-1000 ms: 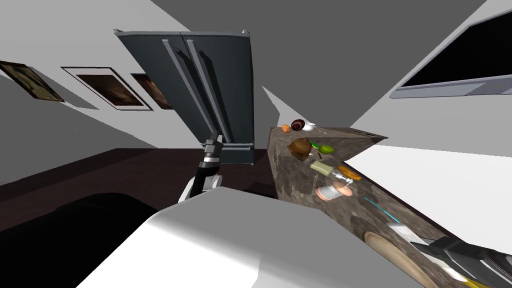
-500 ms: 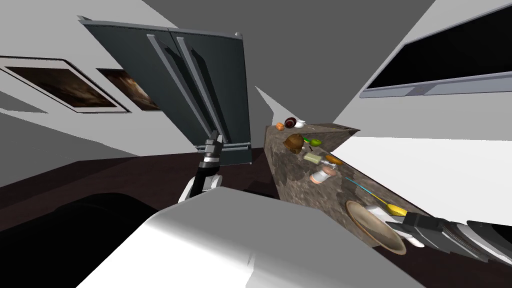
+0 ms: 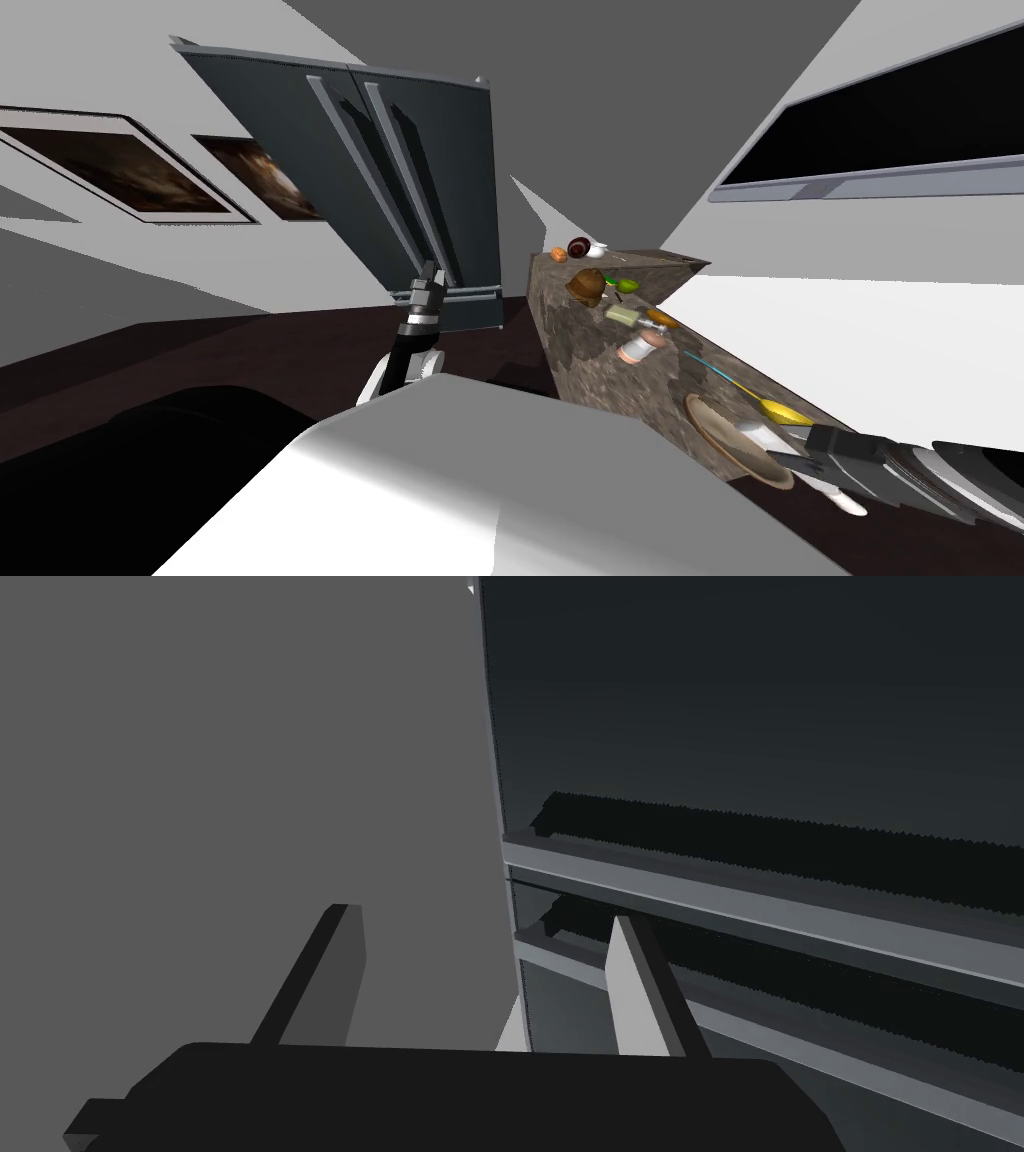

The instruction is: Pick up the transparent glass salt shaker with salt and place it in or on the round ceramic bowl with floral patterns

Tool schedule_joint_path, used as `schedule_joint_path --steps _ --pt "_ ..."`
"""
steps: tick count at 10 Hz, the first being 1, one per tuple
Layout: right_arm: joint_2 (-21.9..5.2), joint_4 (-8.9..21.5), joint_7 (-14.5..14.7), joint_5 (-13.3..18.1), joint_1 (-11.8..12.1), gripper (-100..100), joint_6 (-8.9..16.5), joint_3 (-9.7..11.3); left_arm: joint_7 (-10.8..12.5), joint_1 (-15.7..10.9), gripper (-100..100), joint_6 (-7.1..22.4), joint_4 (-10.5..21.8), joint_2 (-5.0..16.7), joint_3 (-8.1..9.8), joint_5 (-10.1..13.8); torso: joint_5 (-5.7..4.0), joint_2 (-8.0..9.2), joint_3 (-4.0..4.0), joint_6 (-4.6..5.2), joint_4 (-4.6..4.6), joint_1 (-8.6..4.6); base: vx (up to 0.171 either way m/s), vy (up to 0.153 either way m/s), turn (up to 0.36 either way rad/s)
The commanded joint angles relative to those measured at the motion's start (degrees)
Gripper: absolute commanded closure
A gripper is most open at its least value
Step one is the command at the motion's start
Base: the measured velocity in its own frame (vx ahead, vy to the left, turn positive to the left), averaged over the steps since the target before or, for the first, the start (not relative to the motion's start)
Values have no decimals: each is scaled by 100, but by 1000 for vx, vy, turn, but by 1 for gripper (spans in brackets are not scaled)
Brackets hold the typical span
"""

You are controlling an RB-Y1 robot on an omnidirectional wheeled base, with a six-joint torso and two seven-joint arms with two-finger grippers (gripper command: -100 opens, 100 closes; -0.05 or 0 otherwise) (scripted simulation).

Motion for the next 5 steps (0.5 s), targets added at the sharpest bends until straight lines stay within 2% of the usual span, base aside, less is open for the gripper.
schedule_joint_path --steps 1,2,3,5 --pt "0 0 0 0 0 -100 0 0 0 0 0 0 0 0 0 0 0 0 0 0 0 0 0 0 0" --pt "1 -2 0 1 2 0 -2 2 0 0 0 0 0 0 0 0 0 -2 -1 -2 0 -2 0 0 0" --pt "-198 8 -62 -71 -35 -100 -119 -28 0 0 0 0 0 0 0 0 0 -4 -2 -3 0 -3 -21 -10 -105" --pt "-497 24 -155 -179 -91 -100 -291 -74 0 0 0 0 0 0 0 0 0 4 3 -1 2 -8 -37 -17 -122"
